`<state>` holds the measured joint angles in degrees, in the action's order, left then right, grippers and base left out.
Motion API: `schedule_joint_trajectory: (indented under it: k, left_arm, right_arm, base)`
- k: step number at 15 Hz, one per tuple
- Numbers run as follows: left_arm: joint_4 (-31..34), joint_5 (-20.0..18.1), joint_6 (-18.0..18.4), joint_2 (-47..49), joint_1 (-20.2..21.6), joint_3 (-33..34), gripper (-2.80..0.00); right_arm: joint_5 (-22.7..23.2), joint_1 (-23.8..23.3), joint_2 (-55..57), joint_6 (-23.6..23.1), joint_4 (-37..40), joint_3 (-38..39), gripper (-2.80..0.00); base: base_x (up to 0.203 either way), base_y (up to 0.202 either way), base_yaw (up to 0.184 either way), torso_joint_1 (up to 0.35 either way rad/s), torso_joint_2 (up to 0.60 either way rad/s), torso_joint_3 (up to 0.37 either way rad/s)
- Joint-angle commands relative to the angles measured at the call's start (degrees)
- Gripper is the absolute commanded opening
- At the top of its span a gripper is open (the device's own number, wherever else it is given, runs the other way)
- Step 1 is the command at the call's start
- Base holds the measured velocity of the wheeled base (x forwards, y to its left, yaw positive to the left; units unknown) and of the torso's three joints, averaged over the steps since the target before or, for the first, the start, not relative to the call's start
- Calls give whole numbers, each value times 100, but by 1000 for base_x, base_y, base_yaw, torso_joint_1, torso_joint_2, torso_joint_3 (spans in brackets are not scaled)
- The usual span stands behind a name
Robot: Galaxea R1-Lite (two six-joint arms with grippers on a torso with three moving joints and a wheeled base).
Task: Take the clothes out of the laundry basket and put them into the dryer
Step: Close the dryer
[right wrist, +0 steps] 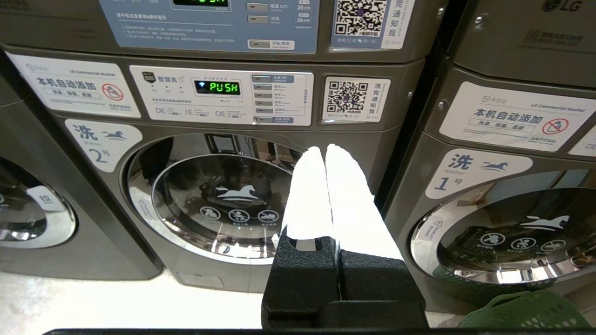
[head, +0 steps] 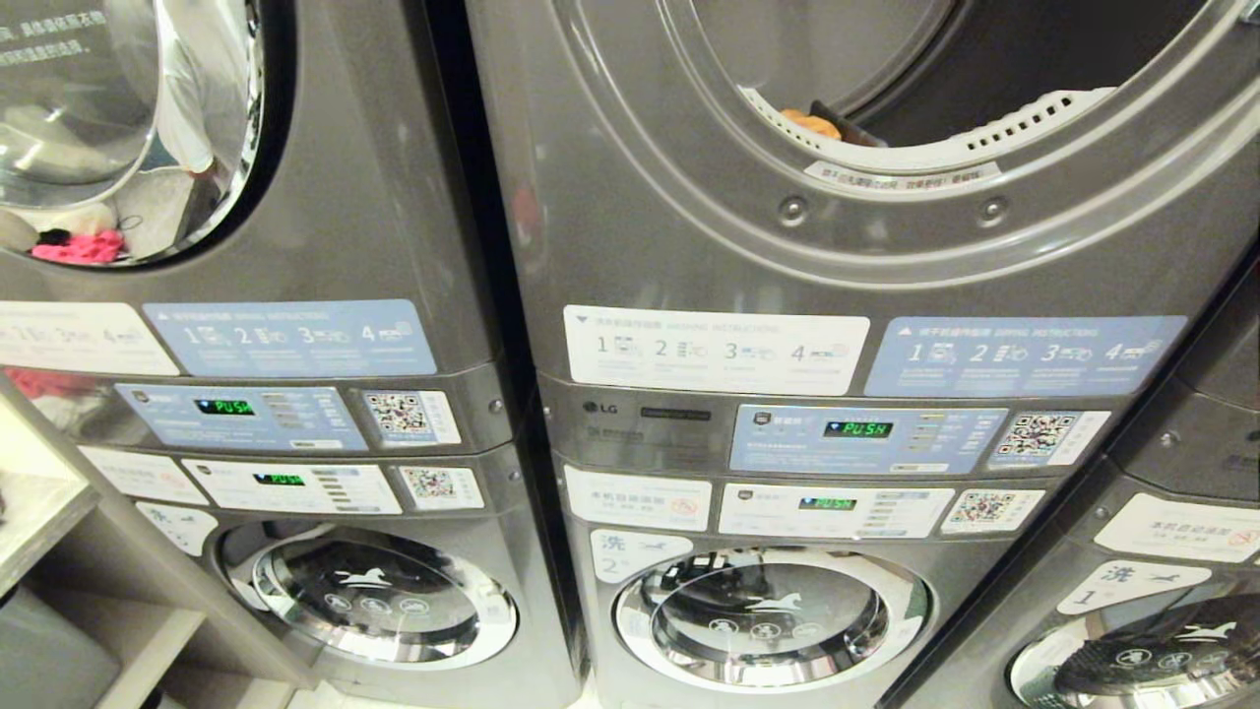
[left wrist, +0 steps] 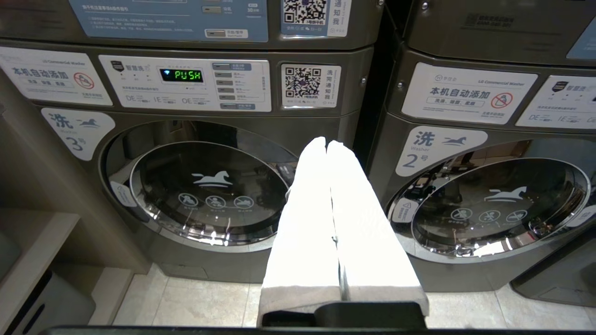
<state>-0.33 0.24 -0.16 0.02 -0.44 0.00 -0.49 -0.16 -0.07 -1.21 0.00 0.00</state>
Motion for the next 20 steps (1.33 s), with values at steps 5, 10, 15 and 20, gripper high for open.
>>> schedule_joint_trajectory:
  k: [5, 10, 15, 20]
  left_arm:
    - [-2, 2, -2, -11, 0, 0, -280]
    - [-2, 1, -2, -11, 0, 0, -280]
    - [-2, 2, -2, -11, 0, 0, -280]
    - [-2, 2, -2, -11, 0, 0, -280]
  right_arm:
    - [-1, 7, 7, -2, 0, 9, -280]
    - [5, -2, 7, -11, 0, 8, -280]
    - [14, -2, 7, -64, 0, 9, -280]
    - [14, -2, 7, -55, 0, 9, -280]
  base:
    - [0, -33, 7, -1, 3, 0]
    - [0, -193, 3, -2, 6, 5]
    - [0, -194, 1, 3, 4, 2]
    - [0, -197, 1, 4, 3, 3]
